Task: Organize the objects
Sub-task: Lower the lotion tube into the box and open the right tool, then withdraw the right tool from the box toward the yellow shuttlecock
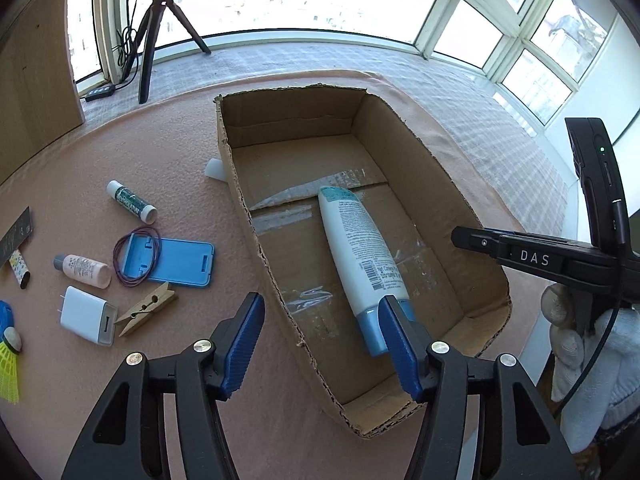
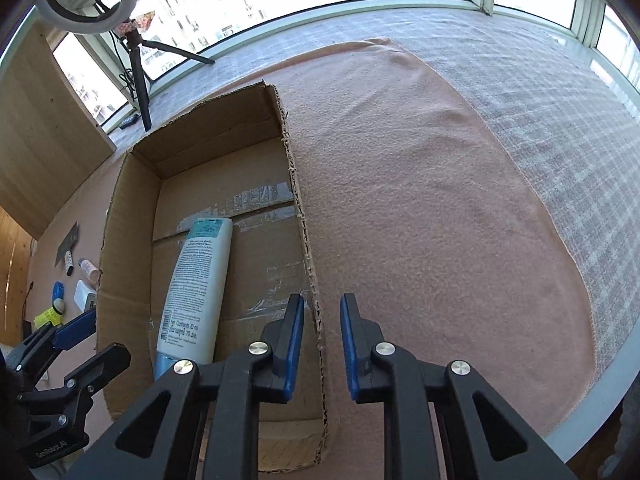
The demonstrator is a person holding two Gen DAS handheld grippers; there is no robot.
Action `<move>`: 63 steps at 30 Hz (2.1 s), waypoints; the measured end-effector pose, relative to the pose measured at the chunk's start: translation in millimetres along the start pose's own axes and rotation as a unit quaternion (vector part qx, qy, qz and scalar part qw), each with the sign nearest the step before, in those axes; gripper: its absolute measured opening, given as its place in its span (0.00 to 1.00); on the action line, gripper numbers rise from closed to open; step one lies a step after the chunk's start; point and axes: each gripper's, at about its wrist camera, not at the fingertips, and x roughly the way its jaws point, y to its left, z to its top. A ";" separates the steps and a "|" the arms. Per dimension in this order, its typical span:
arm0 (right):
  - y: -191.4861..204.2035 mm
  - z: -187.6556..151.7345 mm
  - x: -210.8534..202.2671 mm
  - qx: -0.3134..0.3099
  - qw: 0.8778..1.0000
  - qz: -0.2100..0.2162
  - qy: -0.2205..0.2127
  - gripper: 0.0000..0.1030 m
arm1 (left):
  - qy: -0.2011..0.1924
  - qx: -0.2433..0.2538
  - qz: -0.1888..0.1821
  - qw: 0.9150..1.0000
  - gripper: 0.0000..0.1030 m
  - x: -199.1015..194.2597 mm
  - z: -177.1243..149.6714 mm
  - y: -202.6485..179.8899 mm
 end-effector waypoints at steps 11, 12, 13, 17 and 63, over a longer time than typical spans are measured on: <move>-2.8 -12.8 -3.2 0.021 0.999 -0.006 -0.023 0.06 | -0.005 0.026 0.014 1.000 0.58 4.1 1.0 -16.7; -4.5 -13.4 -4.1 0.023 0.999 -0.005 -0.023 0.06 | -0.002 0.027 0.012 1.000 0.58 6.0 0.7 -17.4; -5.8 -14.2 -5.4 0.026 0.999 -0.004 -0.023 0.06 | 0.000 0.028 0.011 1.000 0.58 7.9 -0.2 -18.3; -9.3 -14.8 -10.0 0.028 0.999 -0.010 -0.025 0.05 | 0.001 0.033 0.007 0.999 0.58 12.9 0.0 -23.6; 207.3 -42.0 -38.0 -0.156 0.980 0.108 -0.052 0.53 | -0.036 -0.191 0.129 0.972 0.62 -134.5 -149.0 226.2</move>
